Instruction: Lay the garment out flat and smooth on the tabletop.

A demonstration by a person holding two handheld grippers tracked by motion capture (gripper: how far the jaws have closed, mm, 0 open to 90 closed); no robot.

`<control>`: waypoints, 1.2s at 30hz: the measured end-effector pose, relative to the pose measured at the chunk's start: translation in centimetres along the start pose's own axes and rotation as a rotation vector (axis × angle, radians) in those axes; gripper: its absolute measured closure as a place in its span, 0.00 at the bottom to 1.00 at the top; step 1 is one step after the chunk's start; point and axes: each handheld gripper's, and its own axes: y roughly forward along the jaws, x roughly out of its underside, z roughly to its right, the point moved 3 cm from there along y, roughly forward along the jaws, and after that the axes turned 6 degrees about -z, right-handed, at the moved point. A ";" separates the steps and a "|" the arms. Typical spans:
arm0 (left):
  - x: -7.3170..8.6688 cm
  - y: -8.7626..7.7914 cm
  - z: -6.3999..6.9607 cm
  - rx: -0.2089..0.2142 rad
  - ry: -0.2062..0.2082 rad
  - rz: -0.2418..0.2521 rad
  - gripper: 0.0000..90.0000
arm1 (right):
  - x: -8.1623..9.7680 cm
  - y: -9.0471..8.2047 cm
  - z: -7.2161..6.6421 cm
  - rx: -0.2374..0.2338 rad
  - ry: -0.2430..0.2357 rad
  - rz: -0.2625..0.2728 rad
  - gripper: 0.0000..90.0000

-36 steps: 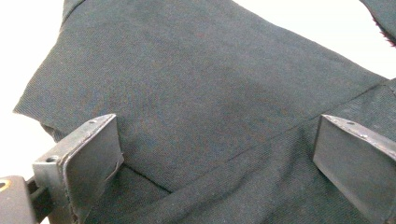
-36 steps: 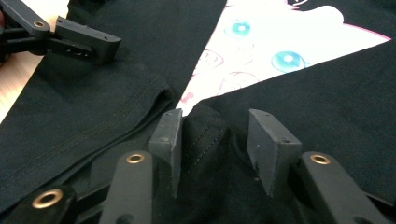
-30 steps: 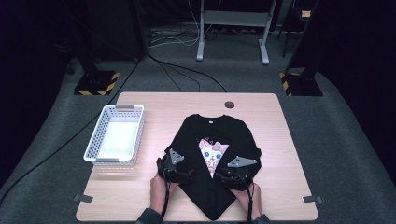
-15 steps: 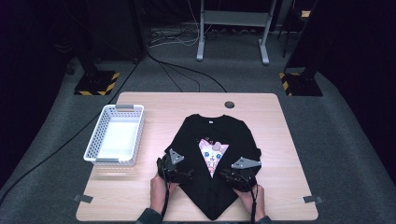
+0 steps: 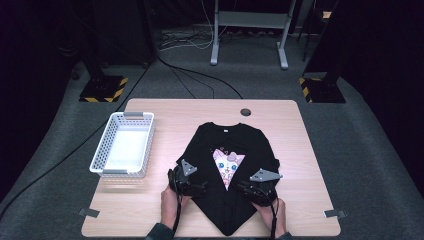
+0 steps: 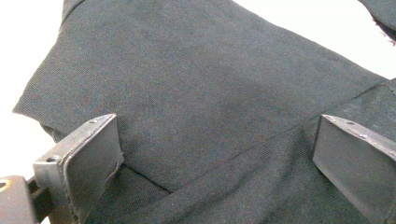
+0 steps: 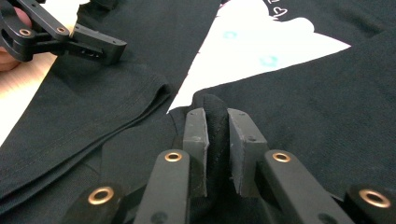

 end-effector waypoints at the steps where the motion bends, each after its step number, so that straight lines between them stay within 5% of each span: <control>1: 0.0 0.0 0.0 0.000 0.000 0.000 0.02 | 0.0 0.0 0.0 0.001 0.000 0.000 0.87; 36: 0.0 0.0 0.0 0.005 -0.005 -0.001 0.02 | 1.2 -2.1 0.5 0.023 0.033 0.031 0.89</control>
